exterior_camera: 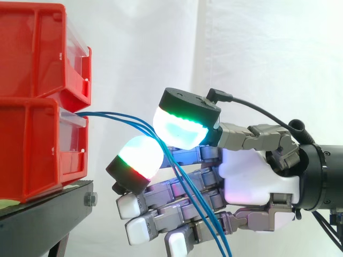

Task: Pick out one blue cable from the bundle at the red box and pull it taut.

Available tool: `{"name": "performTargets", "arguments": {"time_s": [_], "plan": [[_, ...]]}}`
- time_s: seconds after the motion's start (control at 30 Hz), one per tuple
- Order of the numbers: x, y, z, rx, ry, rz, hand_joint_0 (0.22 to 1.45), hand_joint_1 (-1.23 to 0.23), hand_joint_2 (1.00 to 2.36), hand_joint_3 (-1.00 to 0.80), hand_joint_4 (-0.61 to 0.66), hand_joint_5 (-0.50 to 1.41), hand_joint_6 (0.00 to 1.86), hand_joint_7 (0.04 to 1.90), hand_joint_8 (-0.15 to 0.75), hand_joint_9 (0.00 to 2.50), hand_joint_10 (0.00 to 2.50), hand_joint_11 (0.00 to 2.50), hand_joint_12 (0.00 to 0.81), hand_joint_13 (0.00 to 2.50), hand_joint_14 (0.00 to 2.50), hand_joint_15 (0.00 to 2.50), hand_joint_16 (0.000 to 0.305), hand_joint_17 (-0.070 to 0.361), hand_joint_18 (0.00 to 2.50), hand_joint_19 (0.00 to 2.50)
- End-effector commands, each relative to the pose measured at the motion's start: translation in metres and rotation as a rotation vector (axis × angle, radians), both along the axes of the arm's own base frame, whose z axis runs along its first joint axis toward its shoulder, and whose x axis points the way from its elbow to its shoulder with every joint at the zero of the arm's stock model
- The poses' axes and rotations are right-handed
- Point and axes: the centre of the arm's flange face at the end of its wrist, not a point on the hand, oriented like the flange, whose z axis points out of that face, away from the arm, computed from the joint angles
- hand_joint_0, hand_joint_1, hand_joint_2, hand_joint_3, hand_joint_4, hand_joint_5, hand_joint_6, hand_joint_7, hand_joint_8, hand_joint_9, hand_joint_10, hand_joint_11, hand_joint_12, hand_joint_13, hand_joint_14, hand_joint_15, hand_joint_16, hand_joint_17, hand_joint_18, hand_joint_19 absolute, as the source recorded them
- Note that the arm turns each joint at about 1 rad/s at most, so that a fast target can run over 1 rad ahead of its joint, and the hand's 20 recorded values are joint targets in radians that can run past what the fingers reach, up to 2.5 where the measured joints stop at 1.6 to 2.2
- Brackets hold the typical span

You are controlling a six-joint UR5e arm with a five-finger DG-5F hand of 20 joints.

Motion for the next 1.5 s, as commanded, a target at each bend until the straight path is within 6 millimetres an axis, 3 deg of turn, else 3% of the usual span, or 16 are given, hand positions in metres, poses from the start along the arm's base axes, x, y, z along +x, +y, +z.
{"name": "performTargets", "arguments": {"time_s": [0.0,0.33,1.07,1.47], "plan": [[-0.002,-0.001,0.005,-0.001,0.008,-0.004,0.63,-0.66,1.02,-0.2,0.11,-0.22,0.84,0.87,0.254,0.6,0.02,0.8,0.3,0.67,0.02,0.54,0.039,0.088,0.61,0.82],[-0.005,-0.001,0.005,-0.001,0.046,0.001,0.61,-0.71,1.03,-0.07,0.09,-0.22,0.88,0.89,0.258,0.69,0.02,0.91,0.301,0.73,0.02,0.57,0.04,0.09,0.65,0.81],[-0.004,-0.005,0.013,-0.001,0.067,0.004,0.64,-0.77,1.02,-0.24,0.15,-0.22,0.89,0.87,0.265,0.78,0.02,1.04,0.302,0.77,0.02,0.58,0.04,0.09,0.68,0.8],[-0.014,-0.009,0.036,-0.012,0.101,0.016,0.66,-0.8,1.01,-0.35,0.16,-0.22,0.89,0.87,0.265,0.77,0.02,1.04,0.303,0.77,0.02,0.58,0.04,0.091,0.69,0.79]]}}
